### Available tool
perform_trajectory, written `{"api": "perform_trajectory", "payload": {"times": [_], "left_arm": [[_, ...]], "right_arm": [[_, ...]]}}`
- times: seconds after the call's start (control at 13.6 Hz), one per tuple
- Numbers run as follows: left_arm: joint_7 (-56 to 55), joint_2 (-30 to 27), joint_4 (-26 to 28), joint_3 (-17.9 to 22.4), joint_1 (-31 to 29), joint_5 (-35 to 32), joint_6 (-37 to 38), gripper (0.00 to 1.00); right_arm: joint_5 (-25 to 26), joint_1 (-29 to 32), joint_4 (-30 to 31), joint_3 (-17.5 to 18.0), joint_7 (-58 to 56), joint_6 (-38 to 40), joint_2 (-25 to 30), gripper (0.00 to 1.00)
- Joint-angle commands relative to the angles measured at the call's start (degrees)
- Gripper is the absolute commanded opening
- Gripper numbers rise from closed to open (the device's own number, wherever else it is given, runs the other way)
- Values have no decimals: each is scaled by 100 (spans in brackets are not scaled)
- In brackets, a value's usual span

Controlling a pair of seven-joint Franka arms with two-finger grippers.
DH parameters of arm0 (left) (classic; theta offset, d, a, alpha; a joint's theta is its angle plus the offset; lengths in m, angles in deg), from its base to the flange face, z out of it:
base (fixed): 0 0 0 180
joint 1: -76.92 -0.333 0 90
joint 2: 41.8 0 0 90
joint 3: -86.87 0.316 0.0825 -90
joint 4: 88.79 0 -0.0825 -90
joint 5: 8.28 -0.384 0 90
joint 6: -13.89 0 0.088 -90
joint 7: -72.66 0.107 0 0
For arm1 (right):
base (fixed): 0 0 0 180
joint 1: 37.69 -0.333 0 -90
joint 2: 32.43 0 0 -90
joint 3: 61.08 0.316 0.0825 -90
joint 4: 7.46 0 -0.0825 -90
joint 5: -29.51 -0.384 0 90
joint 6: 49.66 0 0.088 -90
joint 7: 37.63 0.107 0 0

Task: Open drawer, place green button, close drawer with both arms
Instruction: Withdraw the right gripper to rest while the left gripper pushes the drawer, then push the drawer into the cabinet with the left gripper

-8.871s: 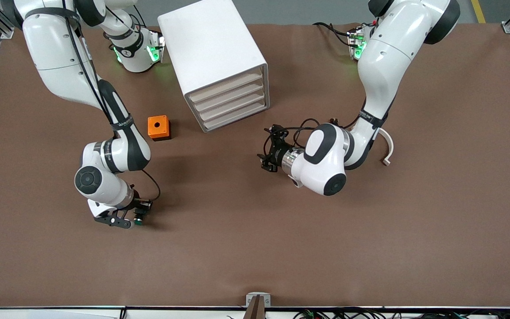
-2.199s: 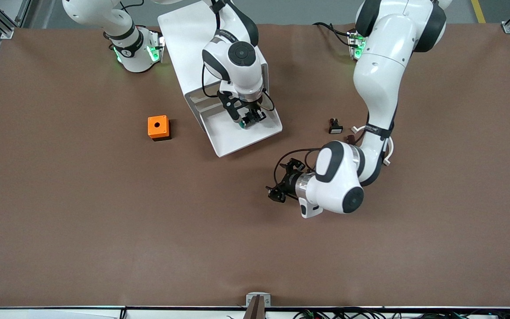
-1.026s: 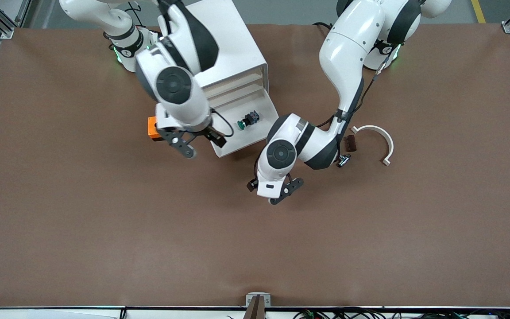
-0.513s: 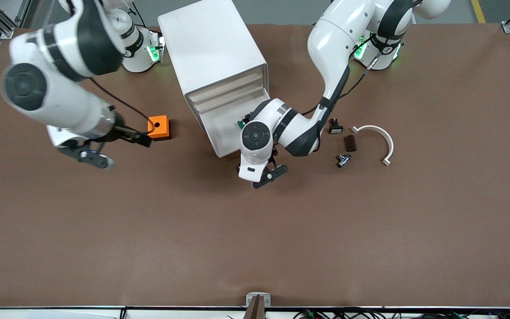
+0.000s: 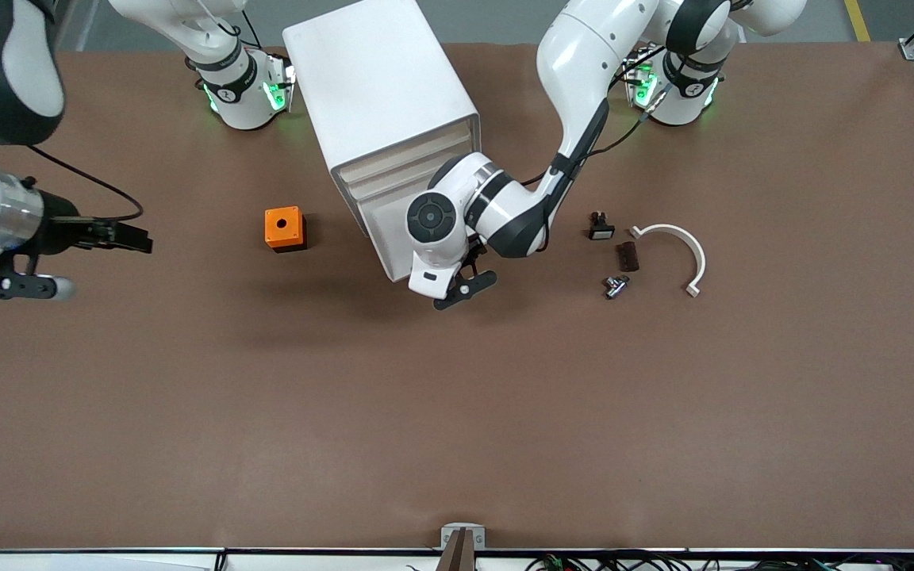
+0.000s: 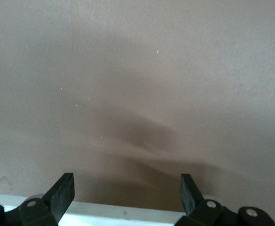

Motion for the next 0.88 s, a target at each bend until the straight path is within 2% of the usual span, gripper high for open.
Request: {"api": "perform_trajectory", "payload": {"times": [0.0,0.51,0.81], "left_arm": [[-75,-243,363,37,55,-233,-13,99],[-83,-481,495,-270,143,-163,-13,99],[-101,-472,636,-464,143,-146,-57,99]], "right_arm": [[333,116,-72,120,-166,90,45,100],[369,239,-273,137,-192,99,-8,100],[413,388,-291,137,-579,81,-17,100]]}}
